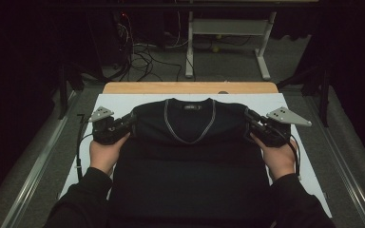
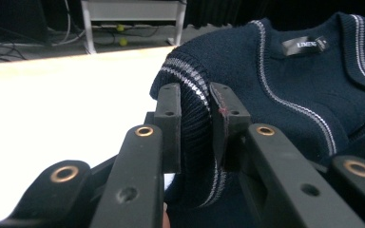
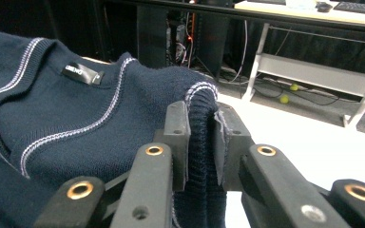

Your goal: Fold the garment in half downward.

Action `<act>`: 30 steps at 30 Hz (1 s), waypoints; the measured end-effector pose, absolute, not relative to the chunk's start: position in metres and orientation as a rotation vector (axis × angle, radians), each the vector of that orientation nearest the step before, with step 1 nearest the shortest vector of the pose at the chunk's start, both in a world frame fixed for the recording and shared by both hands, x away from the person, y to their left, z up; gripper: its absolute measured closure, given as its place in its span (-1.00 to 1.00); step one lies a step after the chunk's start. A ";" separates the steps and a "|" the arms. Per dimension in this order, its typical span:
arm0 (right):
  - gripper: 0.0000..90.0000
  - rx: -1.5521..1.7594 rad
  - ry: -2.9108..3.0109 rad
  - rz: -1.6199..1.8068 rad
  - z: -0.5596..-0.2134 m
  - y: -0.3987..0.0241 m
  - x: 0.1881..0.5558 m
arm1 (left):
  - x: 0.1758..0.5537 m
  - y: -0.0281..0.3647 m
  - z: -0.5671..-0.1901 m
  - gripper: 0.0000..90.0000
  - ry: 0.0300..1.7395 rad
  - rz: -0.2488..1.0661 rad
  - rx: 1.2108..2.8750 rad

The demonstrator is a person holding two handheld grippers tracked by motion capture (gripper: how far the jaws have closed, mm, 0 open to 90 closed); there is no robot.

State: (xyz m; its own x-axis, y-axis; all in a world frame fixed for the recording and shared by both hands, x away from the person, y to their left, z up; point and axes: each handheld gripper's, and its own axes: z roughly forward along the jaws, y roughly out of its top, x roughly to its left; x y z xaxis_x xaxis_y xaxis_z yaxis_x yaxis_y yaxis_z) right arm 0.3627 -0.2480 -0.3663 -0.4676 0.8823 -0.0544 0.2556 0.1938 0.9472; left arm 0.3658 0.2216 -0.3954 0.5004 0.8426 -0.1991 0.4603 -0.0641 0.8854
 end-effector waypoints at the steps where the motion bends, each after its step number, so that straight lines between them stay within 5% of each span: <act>1: 0.74 1.064 1.850 1.284 -0.369 -0.248 0.360 | 0.363 0.222 -0.398 0.60 1.113 0.453 1.703; 30: 0.74 1.015 1.898 1.283 -0.422 -0.261 0.280 | 0.284 0.236 -0.440 0.60 1.032 0.373 1.743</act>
